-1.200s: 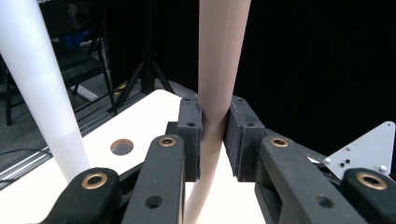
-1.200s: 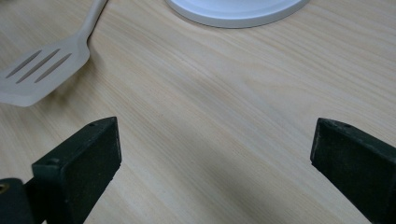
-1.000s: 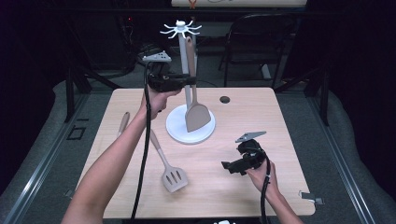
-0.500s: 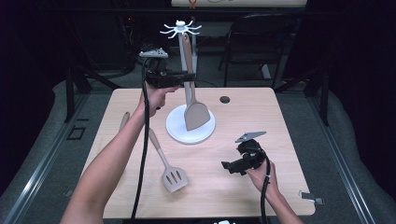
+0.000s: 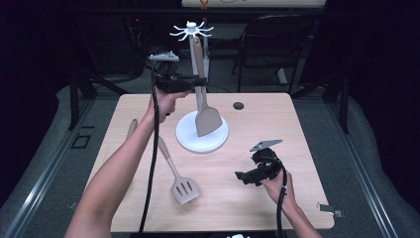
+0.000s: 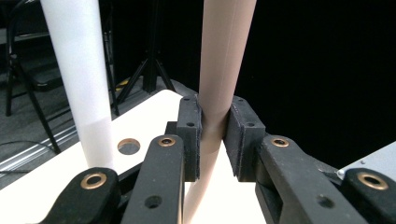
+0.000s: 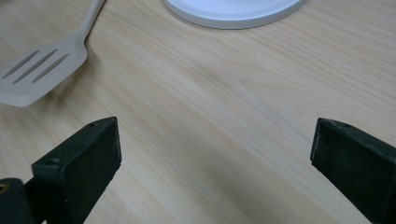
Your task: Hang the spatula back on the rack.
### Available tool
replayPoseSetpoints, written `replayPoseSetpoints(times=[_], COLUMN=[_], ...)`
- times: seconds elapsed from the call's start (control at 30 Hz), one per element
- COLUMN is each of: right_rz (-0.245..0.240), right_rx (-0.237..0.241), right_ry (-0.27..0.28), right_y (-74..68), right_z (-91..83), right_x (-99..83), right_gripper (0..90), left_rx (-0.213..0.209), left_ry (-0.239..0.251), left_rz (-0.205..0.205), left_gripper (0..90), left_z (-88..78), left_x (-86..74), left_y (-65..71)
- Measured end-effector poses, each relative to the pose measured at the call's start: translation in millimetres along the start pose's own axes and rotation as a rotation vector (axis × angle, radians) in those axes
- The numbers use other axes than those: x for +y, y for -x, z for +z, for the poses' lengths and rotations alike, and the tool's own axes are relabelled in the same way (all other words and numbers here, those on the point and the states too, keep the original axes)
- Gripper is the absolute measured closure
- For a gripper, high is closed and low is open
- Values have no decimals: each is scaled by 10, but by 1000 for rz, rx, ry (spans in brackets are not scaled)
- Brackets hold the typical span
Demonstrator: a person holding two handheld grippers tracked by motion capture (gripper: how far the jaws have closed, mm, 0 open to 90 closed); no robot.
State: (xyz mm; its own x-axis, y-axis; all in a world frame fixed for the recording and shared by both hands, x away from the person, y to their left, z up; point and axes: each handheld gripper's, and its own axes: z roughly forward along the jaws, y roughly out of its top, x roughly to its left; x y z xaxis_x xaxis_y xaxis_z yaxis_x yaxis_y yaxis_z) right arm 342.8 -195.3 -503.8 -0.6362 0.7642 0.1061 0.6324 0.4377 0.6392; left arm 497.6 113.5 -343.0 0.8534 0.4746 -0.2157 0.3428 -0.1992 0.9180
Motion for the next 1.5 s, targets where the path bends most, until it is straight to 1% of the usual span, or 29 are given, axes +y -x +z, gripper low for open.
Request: replayPoseSetpoints(times=[0.1, 0.17, 0.37, 0.43, 0.53, 0.63, 0.77, 0.93, 0.97, 1.07, 1.2, 1.27, 1.33, 1.37, 1.4, 1.5], right_rz=[11, 6, 7, 7, 5, 7, 6, 5, 7, 7, 6, 7, 7, 6, 3, 0], right_rx=[5, 2, 2, 1, 2, 6, -2, -2, -1, 0, 0, 2, 2, 6, 4, 0], right_ry=[2, -4, -9, -11, -11, -16, -21, -19, -20, -19, -20, -20, -21, -17, -19, -22], right_y=[-1, -1, 0, -1, 3, 1, 8, 11, 9, 7, 8, 6, 7, 10, 14, 18], right_z=[6, 4, 13, 13, 19, 23, 27, 30, 29, 27, 29, 27, 26, 28, 25, 23], right_x=[-2, 0, 0, 2, 2, 2, -2, -3, -3, -2, -2, -2, -3, -4, -5, -5], right_gripper=[16, 16, 16, 16, 16, 17, 19, 18, 18, 18, 18, 18, 18, 18, 18, 18], left_rx=[3, 7, 35, 42, 48, 67, 104, 162, 179, 192, 196, 188, 180, 180, 187, 193], left_ry=[0, -2, 0, -1, -1, -6, -10, -23, -23, -24, -17, -11, -6, -13, -19, -24], left_rz=[-4, -3, -21, -22, -34, -30, -10, 36, 52, 65, 73, 68, 58, 59, 58, 53], left_gripper=[766, 764, 754, 751, 748, 743, 744, 748, 750, 751, 750, 740, 690, 678, 637, 606], left_z=[-5, -12, -23, -27, -23, -19, -19, -15, -10, -2, -4, -21, -46, -70, -84, -154], left_x=[-3, -3, -6, -6, -4, 2, 10, 22, 26, 26, 13, -3, -18, -32, -40, -76], left_y=[-15, -28, -64, -78, -99, -100, -91, -57, -50, -48, -41, -48, -51, -50, -51, -62])
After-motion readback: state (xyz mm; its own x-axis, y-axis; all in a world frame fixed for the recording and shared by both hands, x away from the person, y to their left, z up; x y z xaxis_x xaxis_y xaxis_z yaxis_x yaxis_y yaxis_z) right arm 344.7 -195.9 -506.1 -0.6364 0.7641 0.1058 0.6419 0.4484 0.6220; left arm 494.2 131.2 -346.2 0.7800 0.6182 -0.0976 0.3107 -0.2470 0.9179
